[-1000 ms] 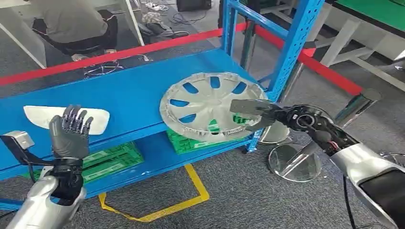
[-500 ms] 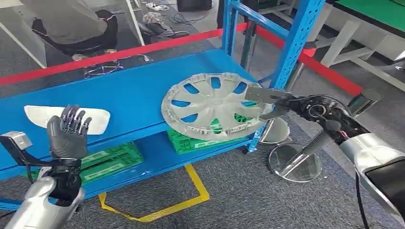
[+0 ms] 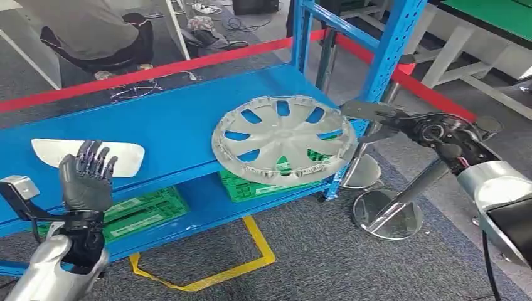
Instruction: Take the parts from the cabinet and place them on the table.
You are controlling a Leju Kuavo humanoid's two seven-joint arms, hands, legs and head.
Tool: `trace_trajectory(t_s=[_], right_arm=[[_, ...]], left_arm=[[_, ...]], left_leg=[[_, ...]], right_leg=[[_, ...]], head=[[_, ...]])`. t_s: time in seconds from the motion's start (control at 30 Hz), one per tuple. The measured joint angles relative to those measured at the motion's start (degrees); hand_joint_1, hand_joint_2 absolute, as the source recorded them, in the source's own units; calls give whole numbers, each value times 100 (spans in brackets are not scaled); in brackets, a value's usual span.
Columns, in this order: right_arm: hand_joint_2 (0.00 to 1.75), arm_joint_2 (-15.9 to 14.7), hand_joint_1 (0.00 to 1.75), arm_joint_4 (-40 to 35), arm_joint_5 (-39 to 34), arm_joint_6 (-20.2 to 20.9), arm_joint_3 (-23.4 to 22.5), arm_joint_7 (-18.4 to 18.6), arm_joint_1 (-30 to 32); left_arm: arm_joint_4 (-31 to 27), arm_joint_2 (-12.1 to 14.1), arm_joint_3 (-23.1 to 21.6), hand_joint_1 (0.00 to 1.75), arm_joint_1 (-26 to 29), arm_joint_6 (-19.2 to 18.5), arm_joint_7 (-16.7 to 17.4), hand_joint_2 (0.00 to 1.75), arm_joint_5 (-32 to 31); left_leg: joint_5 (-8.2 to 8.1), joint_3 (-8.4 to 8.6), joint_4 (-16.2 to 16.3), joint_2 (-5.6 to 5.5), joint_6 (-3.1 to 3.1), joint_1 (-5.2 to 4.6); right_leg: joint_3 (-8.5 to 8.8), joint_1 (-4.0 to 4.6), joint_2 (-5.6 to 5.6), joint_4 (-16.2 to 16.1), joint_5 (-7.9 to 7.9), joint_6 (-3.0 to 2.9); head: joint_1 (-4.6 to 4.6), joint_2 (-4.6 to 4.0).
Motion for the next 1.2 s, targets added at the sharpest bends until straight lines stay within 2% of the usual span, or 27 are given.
trace_trajectory(t_s=[0.27,0.5,0.63,0.87,0.97,1.2], right_arm=[[175,57,0,-72,-130,316,2,23,-235],[175,177,0,-814,-877,719,68,606,-162],[175,269,0,-1310,-1362,809,133,887,-44],[175,348,0,-1827,-1504,829,275,959,61],[175,380,0,-1961,-1782,934,317,992,94],[175,629,0,-2227,-2417,1222,596,1359,161]], left_arm=[[-2,0,0,0,7,9,-52,0,24],[-2,-2,0,0,-6,0,-77,0,85],[-2,-4,0,0,-30,0,-83,0,103],[0,-15,0,0,-53,0,-85,0,105],[0,-15,0,0,-56,0,-85,0,120],[20,-57,0,0,-181,-44,-116,0,122]], left_leg=[[0,1,0,-1,0,0],[0,3,0,0,0,0],[0,3,0,1,0,1],[0,3,0,0,0,0],[0,3,0,2,0,0],[0,3,0,0,0,1]], right_leg=[[3,0,-1,0,1,0],[2,0,0,0,1,0],[3,1,2,0,1,0],[3,1,0,-1,1,0],[5,1,1,-1,1,0],[4,1,0,-1,1,0]], head=[[2,0],[0,0],[-2,0],[2,0],[9,0],[4,0]])
